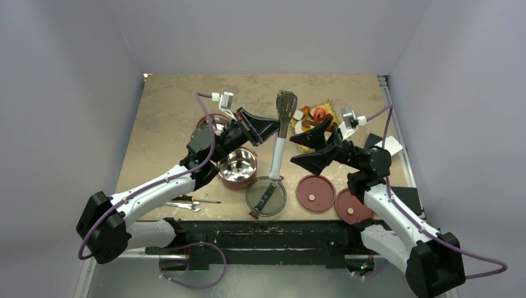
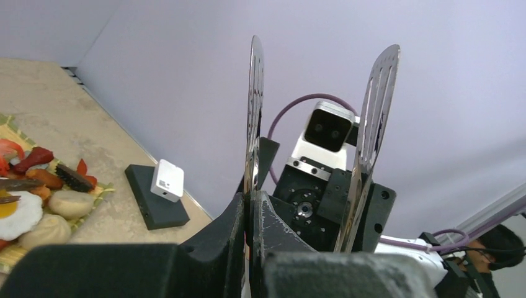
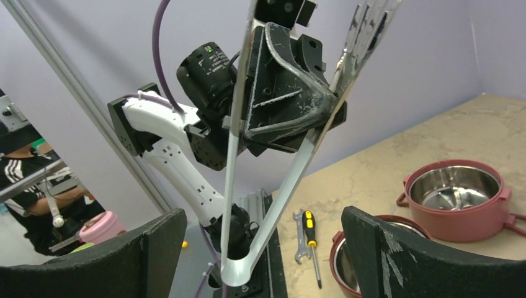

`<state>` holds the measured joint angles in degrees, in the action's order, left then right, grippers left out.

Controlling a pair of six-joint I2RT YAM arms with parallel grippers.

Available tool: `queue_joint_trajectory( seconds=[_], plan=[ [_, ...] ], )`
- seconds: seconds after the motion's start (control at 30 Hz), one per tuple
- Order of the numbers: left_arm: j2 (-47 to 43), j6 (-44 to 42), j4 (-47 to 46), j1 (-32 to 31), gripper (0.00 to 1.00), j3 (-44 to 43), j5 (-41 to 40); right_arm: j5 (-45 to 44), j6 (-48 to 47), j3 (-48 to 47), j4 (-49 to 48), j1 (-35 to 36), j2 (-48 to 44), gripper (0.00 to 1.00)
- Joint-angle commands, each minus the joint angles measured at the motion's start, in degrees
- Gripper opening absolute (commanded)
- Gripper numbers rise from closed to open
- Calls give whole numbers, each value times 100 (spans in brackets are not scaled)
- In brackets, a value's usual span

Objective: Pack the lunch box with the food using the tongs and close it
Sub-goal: Pick up the clamp at the center of the board.

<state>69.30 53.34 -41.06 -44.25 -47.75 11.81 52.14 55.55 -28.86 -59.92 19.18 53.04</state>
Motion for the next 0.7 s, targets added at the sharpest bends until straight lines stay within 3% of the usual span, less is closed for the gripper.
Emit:
queue_joint_trajectory(
  seconds=[0.0,0.43,0.57,0.67],
  plan=[
    [-43,330,-1117,35,0,161,166,-106,338,-144,-836,138,270,99],
    [124,312,-1264,37,0,238,78,-559,263,-646,-1134,916,905,95],
    [130,259,-1259,39,0,269,57,-755,310,-743,-1289,1031,1014,87],
    [154,258,-1321,39,0,304,53,-827,405,-799,-1445,1063,1103,74]
  ],
)
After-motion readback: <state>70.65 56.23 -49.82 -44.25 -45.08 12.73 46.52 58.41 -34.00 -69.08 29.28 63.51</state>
